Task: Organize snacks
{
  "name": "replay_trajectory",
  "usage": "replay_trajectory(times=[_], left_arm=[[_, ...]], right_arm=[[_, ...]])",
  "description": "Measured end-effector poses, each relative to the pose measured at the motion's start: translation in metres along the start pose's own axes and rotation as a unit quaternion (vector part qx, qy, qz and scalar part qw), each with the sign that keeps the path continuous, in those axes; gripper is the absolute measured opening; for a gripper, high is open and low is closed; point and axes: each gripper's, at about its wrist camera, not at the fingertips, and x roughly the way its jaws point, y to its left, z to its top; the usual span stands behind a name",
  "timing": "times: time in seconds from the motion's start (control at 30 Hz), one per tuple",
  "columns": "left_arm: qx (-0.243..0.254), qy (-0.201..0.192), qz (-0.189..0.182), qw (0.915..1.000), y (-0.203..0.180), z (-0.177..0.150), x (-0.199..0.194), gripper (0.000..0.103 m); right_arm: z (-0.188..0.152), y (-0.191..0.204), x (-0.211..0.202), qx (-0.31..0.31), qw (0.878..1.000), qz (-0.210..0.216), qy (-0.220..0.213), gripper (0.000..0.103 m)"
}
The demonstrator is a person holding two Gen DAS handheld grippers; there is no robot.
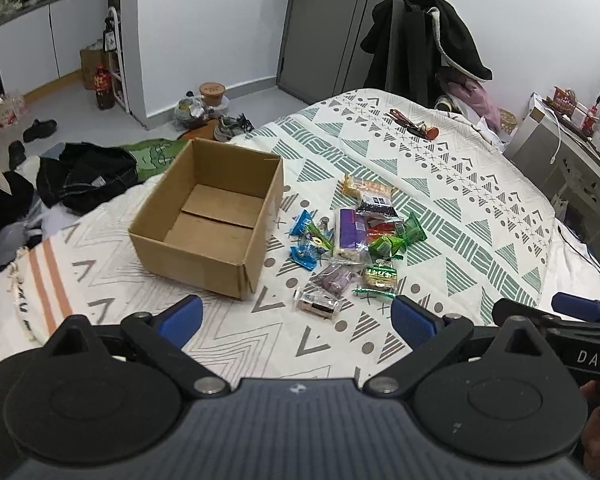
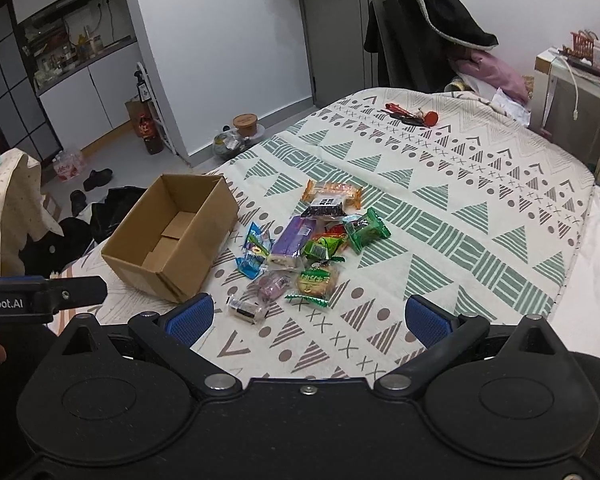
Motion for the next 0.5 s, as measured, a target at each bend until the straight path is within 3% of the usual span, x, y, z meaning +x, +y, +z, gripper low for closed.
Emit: replay_trajectory(times=[0.5], left_arm=[[-0.044, 0.026, 0.011, 0.9986, -0.013, 0.006, 0.065, 0.091]], right_arm=[[0.014, -0.040, 0.056, 0.042, 0.998, 0.025, 0.036, 0.103]])
